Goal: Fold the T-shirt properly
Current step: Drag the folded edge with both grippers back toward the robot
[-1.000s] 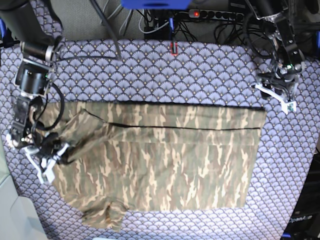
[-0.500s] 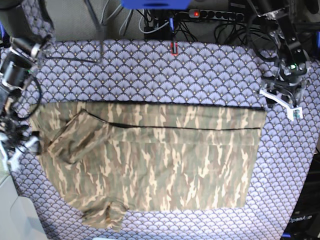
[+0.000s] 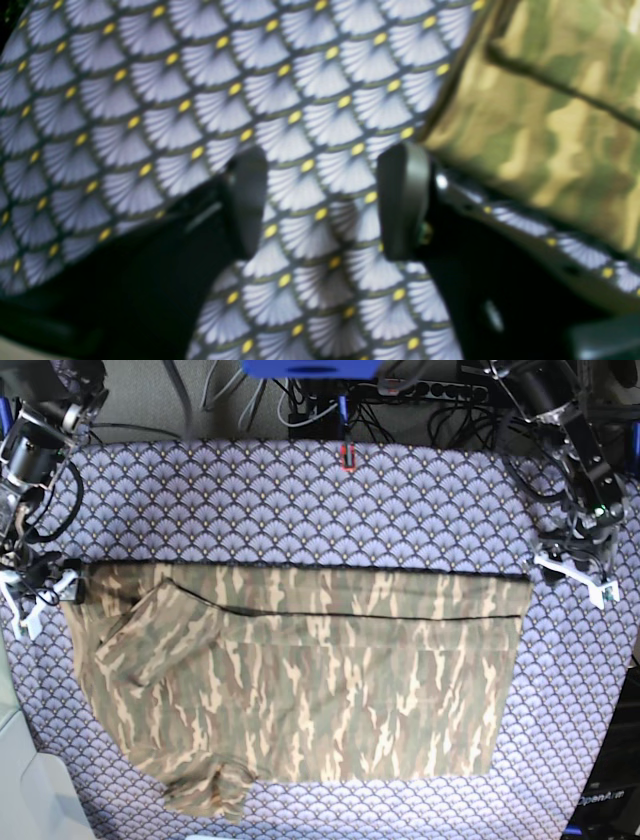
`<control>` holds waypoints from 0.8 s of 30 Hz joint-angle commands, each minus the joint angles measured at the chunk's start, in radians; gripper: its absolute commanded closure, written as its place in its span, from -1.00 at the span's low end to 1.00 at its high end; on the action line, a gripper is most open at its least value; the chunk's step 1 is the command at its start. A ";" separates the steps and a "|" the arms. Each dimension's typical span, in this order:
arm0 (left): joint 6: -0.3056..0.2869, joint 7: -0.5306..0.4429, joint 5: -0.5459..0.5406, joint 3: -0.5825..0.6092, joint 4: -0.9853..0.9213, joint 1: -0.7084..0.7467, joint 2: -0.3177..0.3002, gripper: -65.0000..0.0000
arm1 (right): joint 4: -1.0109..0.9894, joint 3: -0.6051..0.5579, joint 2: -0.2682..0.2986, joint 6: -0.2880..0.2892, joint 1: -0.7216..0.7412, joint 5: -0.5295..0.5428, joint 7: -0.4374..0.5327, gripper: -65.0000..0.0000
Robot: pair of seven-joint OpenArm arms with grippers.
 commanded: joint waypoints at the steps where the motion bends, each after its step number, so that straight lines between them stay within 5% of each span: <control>1: -0.002 -0.020 -0.003 -0.002 0.015 -0.011 -0.012 -0.18 | 0.018 0.004 0.023 -0.001 0.014 0.009 0.015 -0.40; 21: -0.002 -0.020 -0.003 -0.001 0.010 -0.014 -0.014 -0.18 | 0.018 0.004 -0.044 -0.001 -0.067 0.009 0.010 -0.39; 24: -0.002 -0.020 -0.003 0.001 0.009 -0.033 -0.014 -0.19 | 0.018 0.004 -0.047 -0.001 -0.061 0.009 0.010 -0.23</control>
